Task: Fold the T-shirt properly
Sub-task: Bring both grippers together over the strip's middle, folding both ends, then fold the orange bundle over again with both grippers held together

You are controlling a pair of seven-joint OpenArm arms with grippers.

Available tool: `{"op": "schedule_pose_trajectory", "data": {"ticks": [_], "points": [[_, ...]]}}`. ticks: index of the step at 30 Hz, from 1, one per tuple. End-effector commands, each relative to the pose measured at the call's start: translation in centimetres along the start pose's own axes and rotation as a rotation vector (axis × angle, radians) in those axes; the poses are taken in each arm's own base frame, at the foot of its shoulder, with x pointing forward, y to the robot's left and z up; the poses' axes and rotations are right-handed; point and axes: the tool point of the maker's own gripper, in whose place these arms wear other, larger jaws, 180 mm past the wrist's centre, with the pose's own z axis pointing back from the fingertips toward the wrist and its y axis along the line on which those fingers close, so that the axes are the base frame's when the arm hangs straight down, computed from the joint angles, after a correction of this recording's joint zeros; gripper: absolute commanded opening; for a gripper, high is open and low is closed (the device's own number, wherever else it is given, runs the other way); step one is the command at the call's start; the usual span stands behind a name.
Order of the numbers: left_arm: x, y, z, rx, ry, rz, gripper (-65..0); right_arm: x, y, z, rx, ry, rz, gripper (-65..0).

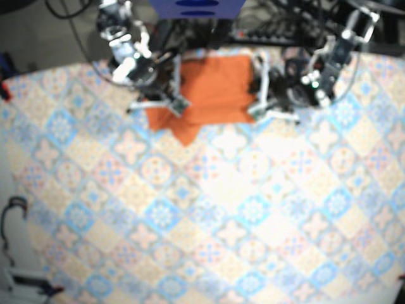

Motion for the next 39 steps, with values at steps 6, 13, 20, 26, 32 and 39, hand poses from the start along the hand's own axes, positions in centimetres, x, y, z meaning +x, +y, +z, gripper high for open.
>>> {"op": "schedule_pose_trajectory", "data": {"ticks": [6, 13, 20, 26, 32, 39], "points": [[1.7, -1.4, -1.6, -0.06, -0.021, -0.032, -48.1, 0.9, -0.2, 0.3, -0.004, -0.036, -0.005, -65.0], [1.0, -1.4, -3.2, -0.086, 0.0, 0.017, -48.1, 1.1, -0.3, 0.4, -0.006, -0.04, -0.004, -65.0], [-0.4, -1.2, -4.0, -0.097, 0.02, 0.058, -48.1, 1.2, 0.0, 0.3, -0.001, -0.045, 0.001, -65.0], [-0.8, -1.2, -4.1, -0.099, 0.03, 0.065, -48.0, 1.5, -0.1, 0.4, -0.004, -0.053, 0.002, -65.0], [-0.8, -1.2, -4.1, -0.098, 0.031, 0.064, -47.9, 2.9, 0.4, 0.8, 0.004, -0.086, 0.032, -65.0], [-1.0, -1.0, -4.2, -0.09, 0.039, 0.056, -47.7, 4.4, 2.2, 0.8, 0.044, -0.119, 0.083, -65.0]]}}
